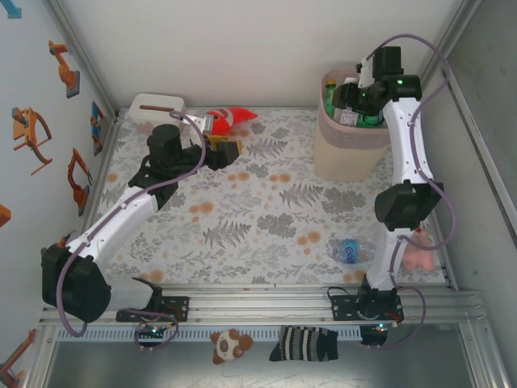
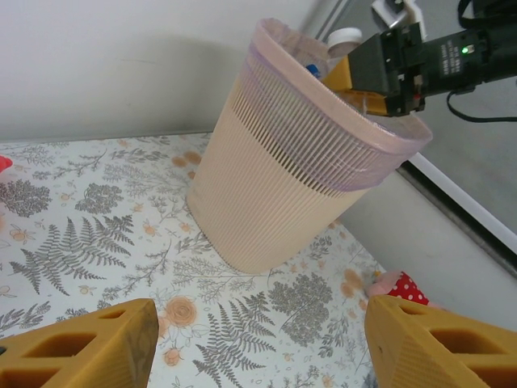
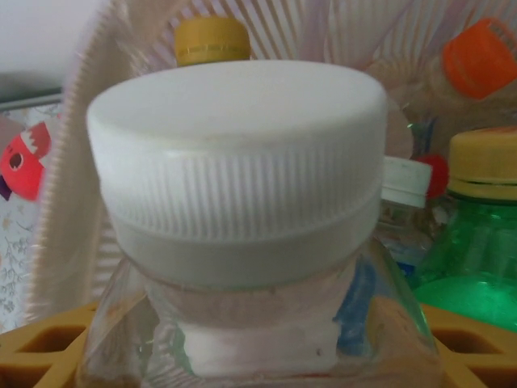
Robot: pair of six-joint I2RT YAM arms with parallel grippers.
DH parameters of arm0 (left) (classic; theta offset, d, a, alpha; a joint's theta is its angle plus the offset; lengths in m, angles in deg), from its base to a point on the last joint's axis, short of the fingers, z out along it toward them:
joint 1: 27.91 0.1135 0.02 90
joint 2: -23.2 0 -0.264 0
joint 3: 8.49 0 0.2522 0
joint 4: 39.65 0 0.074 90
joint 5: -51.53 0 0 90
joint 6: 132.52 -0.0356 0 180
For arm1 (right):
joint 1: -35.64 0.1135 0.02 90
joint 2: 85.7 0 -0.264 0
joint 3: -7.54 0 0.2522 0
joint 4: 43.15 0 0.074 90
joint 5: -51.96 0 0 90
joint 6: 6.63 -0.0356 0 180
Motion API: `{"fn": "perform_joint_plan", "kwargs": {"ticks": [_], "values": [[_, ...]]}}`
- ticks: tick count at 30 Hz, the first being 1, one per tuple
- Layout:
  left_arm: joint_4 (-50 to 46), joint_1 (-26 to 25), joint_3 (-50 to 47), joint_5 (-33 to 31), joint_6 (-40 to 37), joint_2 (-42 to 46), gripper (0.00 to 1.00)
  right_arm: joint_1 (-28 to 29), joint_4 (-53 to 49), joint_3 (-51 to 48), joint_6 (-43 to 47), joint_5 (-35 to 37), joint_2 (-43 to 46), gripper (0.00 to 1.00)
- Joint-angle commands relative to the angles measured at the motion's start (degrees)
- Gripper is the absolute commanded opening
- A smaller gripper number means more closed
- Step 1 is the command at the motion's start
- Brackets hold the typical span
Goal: Put the plastic bottles in the bin
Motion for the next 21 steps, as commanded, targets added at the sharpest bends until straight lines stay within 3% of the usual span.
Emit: {"fn": "perform_joint_plan", "kwargs": {"ticks": [1, 7, 15, 21], "values": [[1.26, 0.5, -0.1, 1.34, 0.5, 0.0, 0.68, -0.17, -2.95, 2.07, 0.89, -2.34, -2.07, 0.43], [0.95, 0.7, 0.02, 1.31, 0.28, 0.25, 0.68, -0.19, -4.48, 3.9, 0.94, -0.36, -5.16, 0.48], [1.0, 0.88, 0.48, 1.53, 0.32, -0.06, 0.68, -0.19, -4.19, 6.01, 0.12, 1.09, -3.06, 0.71], [1.74, 1.02, 0.54, 1.79, 0.76, -0.37, 0.67, -0.16, -3.32, 6.07, -0.22, 1.87, 0.32, 0.74]]}}
